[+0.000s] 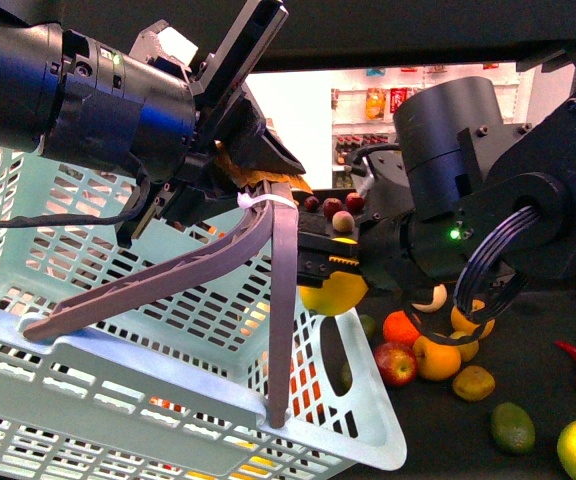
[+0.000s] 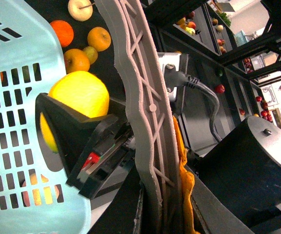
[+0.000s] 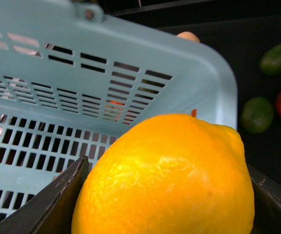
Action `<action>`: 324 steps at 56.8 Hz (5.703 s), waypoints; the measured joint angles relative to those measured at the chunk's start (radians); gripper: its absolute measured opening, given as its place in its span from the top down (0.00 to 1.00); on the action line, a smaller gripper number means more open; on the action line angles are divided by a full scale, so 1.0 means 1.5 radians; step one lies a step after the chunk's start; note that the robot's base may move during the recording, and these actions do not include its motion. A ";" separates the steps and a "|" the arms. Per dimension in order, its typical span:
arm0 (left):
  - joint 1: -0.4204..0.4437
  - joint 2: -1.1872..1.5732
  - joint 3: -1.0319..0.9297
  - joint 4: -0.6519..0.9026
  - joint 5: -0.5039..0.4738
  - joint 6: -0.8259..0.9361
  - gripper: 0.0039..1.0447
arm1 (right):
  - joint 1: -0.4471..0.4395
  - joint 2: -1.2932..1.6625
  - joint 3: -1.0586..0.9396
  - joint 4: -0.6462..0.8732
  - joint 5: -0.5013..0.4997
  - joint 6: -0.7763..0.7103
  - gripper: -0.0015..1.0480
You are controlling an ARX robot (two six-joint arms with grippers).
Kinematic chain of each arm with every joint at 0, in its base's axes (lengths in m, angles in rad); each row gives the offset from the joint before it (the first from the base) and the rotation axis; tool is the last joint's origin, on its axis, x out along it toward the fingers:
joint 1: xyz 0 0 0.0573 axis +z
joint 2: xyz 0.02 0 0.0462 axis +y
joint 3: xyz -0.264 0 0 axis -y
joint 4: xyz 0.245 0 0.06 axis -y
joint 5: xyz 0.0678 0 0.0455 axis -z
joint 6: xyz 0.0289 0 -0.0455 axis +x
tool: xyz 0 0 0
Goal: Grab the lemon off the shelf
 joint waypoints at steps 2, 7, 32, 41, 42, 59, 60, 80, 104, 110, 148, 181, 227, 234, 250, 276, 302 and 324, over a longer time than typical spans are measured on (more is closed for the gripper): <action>0.000 0.000 0.000 0.000 0.000 0.000 0.88 | 0.006 0.003 0.001 -0.001 -0.001 0.002 0.23; 0.000 0.000 0.000 0.000 0.000 0.000 0.88 | 0.017 0.009 0.003 -0.004 -0.005 0.004 0.23; 0.000 0.004 0.000 0.000 -0.002 -0.004 0.88 | -0.007 -0.034 -0.047 0.067 0.000 0.032 0.07; 0.000 0.004 0.000 0.000 -0.003 -0.003 0.88 | -0.067 -0.154 -0.129 0.110 0.043 -0.014 0.07; 0.000 0.004 0.000 0.000 -0.004 -0.003 0.88 | -0.071 -0.164 -0.135 0.112 0.049 -0.022 0.07; 0.000 0.004 0.000 0.000 0.003 -0.004 0.88 | -0.109 -0.499 -0.383 0.116 0.197 -0.148 0.07; 0.000 0.004 0.000 0.000 0.003 -0.004 0.88 | -0.105 -0.526 -0.404 0.113 0.213 -0.154 0.07; 0.000 0.004 0.000 0.000 -0.002 -0.003 0.88 | 0.157 -1.039 -0.700 -0.077 0.632 -0.219 0.07; -0.001 0.005 0.000 0.000 -0.001 -0.003 0.88 | 0.010 -1.253 -0.804 -0.174 0.289 -0.222 0.64; -0.001 0.005 0.000 0.000 -0.001 -0.003 0.88 | -0.043 -1.275 -0.813 -0.184 0.241 -0.221 0.82; -0.001 0.005 0.000 0.000 0.000 -0.004 0.88 | -0.226 -1.340 -0.856 -0.200 0.063 -0.218 0.97; 0.043 0.004 -0.027 0.199 -0.079 -0.119 0.88 | -0.227 -1.341 -0.856 -0.200 0.063 -0.218 0.10; 0.465 -0.017 -0.196 0.630 -0.413 -0.512 0.88 | -0.227 -1.341 -0.856 -0.200 0.063 -0.215 0.07; 0.492 0.021 -0.213 0.694 -0.397 -0.522 0.88 | -0.227 -1.341 -0.856 -0.200 0.063 -0.216 0.07; 0.515 0.115 -0.214 0.797 -0.352 -0.532 0.88 | -0.227 -1.341 -0.855 -0.200 0.063 -0.215 0.07; 0.514 0.229 -0.143 0.847 -0.354 -0.544 0.88 | -0.227 -1.341 -0.855 -0.200 0.063 -0.215 0.07; 0.512 0.213 -0.158 0.803 -0.323 -0.501 0.37 | -0.227 -1.341 -0.856 -0.200 0.063 -0.215 0.07; 0.533 0.082 -0.219 0.669 -0.284 -0.442 0.07 | -0.227 -1.341 -0.856 -0.200 0.063 -0.215 0.07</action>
